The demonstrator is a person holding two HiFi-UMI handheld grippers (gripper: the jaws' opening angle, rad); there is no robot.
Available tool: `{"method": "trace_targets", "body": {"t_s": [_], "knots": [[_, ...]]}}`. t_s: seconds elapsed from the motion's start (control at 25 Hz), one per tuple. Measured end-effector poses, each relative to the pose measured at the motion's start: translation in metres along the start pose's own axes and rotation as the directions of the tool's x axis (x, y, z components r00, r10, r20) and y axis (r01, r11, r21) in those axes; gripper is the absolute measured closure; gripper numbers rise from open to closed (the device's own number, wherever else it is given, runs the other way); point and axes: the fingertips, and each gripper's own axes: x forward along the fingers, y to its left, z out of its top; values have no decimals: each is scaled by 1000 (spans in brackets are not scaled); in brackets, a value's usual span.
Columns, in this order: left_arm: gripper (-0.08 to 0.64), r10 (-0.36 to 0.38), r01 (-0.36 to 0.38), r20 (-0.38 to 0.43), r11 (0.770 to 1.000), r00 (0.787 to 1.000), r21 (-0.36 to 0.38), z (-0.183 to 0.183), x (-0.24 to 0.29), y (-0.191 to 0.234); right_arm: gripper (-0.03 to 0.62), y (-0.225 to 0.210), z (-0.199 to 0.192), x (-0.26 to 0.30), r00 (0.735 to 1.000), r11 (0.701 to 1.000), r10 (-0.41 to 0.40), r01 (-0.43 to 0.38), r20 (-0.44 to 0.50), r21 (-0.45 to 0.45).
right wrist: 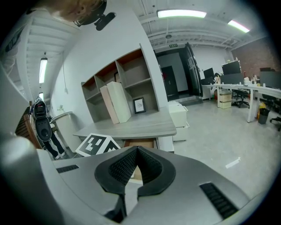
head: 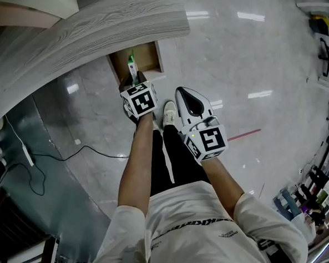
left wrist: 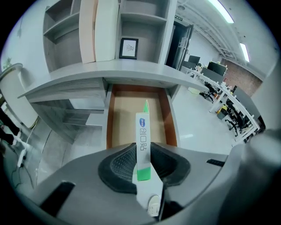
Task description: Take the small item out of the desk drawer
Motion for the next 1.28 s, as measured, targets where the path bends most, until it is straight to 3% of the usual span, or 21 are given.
{"method": "trace_targets", "body": {"t_s": [0.52,0.72,0.92,1.16,1.28], "knots": [[457,-15,13,91,1000,996,23,23,-81,-11,560,23,41,-41,999,1000,7,-6,47,-19],[457,-7,0,161,999,987,44,43,-113,-14,560,26,67,-55,998,999,4,-1,69,-33],[457,-44,31,182,997,982,71,53,-153,-23,561,35,85,-75,996,999,1,3,85,-45],[457,-64,37,261,994,963,107,79,-205,-25,561,34,108,-104,994,999,-6,12,112,-52],[457,-86,37,328,987,941,153,95,-227,-35,560,35,118,-117,992,998,-14,20,127,-54]]}}
